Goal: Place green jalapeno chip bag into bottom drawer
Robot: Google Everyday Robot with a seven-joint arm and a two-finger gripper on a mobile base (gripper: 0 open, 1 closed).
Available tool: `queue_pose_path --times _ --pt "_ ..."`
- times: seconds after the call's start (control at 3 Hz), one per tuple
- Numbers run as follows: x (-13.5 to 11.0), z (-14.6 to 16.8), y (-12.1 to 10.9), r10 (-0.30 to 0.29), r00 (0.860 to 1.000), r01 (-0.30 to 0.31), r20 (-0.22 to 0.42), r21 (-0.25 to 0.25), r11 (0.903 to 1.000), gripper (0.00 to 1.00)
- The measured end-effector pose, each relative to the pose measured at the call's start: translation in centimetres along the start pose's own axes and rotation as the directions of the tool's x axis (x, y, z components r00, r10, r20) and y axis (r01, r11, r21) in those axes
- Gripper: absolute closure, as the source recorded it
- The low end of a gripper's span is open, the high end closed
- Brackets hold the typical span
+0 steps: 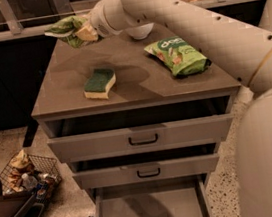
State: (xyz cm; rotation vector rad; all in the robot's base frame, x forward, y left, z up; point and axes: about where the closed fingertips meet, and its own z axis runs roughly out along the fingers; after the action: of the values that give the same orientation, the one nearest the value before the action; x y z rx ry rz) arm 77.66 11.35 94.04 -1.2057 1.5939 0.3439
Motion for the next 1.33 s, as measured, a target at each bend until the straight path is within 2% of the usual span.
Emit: queue_pose_path --times 0.33,0.67,1.0,1.33 --pt "-1.9 -6.9 1.0 -0.007 1.0 0.003 0.03 0.106 0.9944 1.0" --pt "-3.3 -14.2 3.2 0.016 0.999 -0.026 0.05 0.205 0.9783 1.0" --pt "-1.0 -16.8 8.5 0.059 0.997 -0.066 0.043 0.196 0.9784 1.0" --pt "1.2 -18.1 13.3 0.1 0.994 -0.106 0.048 0.131 0.9857 1.0"
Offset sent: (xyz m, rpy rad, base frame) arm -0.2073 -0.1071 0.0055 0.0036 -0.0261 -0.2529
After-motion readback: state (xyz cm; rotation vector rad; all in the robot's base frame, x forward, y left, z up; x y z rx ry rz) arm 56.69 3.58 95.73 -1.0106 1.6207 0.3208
